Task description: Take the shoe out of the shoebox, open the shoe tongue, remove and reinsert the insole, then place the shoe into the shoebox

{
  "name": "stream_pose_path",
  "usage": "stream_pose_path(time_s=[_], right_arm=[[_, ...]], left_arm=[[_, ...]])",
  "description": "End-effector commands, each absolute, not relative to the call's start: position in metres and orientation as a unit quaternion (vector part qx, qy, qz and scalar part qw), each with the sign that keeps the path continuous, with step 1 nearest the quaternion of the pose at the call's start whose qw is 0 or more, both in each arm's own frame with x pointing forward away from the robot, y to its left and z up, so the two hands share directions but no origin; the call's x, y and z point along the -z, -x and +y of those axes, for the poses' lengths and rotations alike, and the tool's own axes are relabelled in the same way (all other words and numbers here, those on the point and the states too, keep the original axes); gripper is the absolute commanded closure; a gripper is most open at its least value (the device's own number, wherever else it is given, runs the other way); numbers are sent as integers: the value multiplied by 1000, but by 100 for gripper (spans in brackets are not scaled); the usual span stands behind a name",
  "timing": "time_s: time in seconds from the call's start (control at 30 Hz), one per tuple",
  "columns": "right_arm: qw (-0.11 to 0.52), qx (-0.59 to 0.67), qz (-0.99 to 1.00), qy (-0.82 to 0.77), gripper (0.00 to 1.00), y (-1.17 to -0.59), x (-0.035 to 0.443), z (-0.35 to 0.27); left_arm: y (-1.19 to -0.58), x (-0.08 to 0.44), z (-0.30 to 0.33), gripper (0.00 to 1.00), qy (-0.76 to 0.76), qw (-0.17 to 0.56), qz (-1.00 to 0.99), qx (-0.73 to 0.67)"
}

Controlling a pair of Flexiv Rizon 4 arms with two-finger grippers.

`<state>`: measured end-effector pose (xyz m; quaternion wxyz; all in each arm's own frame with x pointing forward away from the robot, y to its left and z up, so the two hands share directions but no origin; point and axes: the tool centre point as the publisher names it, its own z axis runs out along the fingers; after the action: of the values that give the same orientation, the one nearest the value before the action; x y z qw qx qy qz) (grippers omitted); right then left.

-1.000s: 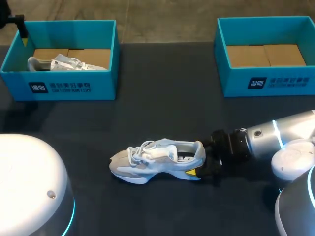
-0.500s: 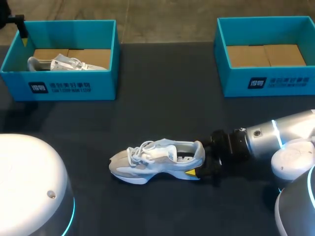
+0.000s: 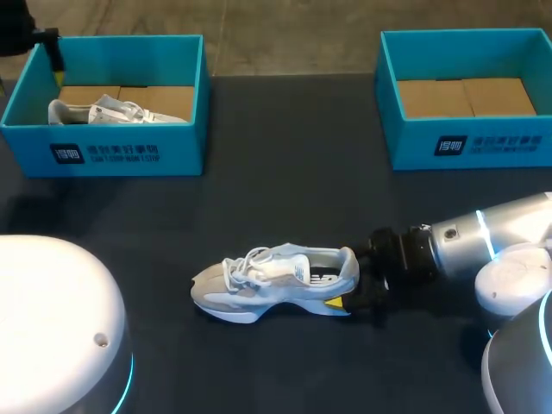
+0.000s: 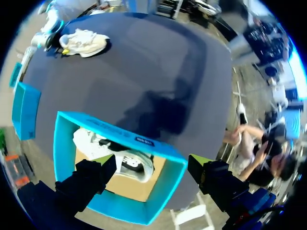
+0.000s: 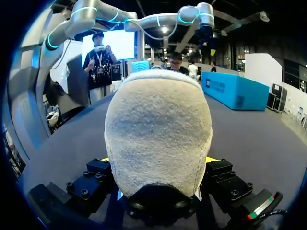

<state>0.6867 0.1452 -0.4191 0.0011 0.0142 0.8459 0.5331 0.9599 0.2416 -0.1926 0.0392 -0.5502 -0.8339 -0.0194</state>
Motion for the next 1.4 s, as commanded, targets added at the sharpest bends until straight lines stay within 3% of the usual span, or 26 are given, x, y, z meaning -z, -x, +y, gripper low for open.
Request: stream_pose_path(time_s=[0.03,0.37,0.5,1.07,1.4], right_arm=[[1,-532,847,-15,100,-687,421,149],[1,-532,847,-15,100,-687,421,149],[1,-532,847,-15,100,-687,421,149],[1,-532,847,-15,100,-687,421,149],[1,-532,847,-15,100,-687,421,149]], left_arm=[[-932,191,218,0,474,42,-879,31],[-887,191,168,0,294,72,-953,5],[-877,188,151,0,194,21,-981,-13],[-877,188,151,0,194,21,-981,-13],[-812,180,117,0,-151,60,-987,-10]])
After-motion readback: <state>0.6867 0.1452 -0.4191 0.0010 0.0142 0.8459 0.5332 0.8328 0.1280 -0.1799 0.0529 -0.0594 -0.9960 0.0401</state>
